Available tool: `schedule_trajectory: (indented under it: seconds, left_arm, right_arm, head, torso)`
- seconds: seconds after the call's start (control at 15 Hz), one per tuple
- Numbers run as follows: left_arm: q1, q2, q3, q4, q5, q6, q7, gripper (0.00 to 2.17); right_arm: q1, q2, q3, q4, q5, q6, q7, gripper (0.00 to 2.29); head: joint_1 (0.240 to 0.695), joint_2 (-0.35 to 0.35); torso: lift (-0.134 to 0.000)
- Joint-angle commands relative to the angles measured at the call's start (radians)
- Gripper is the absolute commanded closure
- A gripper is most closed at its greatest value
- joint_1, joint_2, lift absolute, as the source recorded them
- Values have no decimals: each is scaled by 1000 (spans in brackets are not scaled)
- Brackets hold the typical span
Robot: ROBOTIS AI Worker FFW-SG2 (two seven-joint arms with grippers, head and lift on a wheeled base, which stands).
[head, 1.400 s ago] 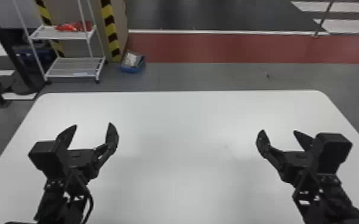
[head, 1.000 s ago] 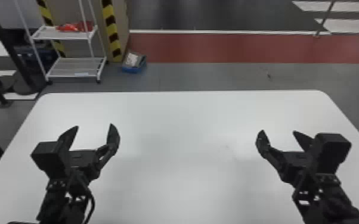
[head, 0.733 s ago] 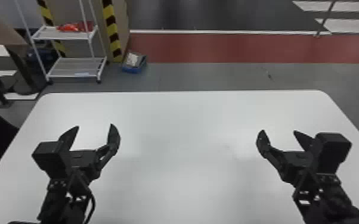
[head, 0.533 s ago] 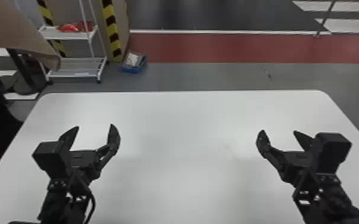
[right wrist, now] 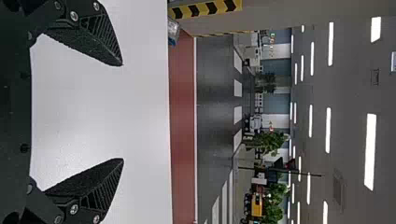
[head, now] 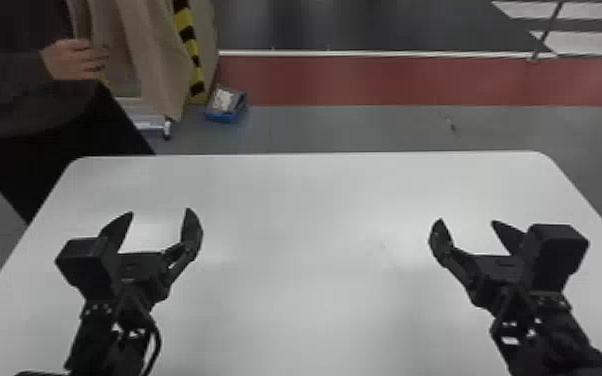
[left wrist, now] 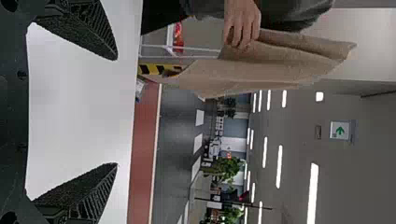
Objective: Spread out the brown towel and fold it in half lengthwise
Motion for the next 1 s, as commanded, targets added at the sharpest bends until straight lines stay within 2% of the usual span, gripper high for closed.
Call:
schedule_trajectory:
  seconds: [0.0,0.93]
  left_arm:
    - [1,0,0,0,2,-3,0,56]
    - [31,-1,14,-41,2,-9,0,60]
  right_arm:
    - [2,-1,1,-1,0,0,1,167]
    - [48,-2,-14,-41,-4,-25,2,167]
  head:
    - [695,-5]
    - [695,-5]
  torso:
    - [-125]
    - [-125]
